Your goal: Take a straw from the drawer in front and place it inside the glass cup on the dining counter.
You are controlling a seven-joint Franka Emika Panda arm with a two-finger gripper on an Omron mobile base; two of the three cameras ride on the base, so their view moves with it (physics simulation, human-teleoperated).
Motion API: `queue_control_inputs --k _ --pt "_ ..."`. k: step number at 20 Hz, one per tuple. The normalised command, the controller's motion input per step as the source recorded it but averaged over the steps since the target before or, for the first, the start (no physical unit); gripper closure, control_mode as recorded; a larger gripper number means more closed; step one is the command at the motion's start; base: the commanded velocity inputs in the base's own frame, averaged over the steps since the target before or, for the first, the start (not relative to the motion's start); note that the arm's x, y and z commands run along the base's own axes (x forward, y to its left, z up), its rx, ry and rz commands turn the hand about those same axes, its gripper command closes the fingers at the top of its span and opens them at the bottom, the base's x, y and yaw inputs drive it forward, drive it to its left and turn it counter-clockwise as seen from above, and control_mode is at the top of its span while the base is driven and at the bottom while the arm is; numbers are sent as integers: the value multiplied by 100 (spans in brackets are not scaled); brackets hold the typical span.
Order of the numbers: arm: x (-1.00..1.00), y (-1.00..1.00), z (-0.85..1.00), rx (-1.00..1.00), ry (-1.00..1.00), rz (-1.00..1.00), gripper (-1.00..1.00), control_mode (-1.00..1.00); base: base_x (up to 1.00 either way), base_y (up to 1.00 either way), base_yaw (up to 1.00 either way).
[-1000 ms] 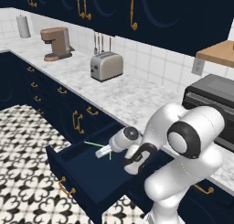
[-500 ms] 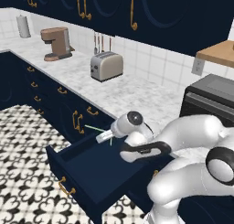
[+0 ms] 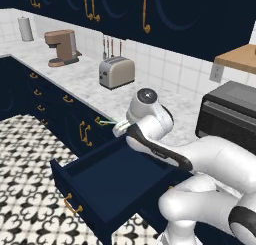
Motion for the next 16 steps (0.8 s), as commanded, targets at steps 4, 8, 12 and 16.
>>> queue_control_inputs --k 4,8,12,16 --pt "-72 -83 4 -1 0 -9 100 -100 0 0 0" --pt "-36 -61 0 7 18 -11 100 -100 0 0 0" --pt "-2 -22 0 7 24 -16 100 -100 0 0 0" --pt "-5 0 -2 0 15 -15 100 -100 0 0 0"
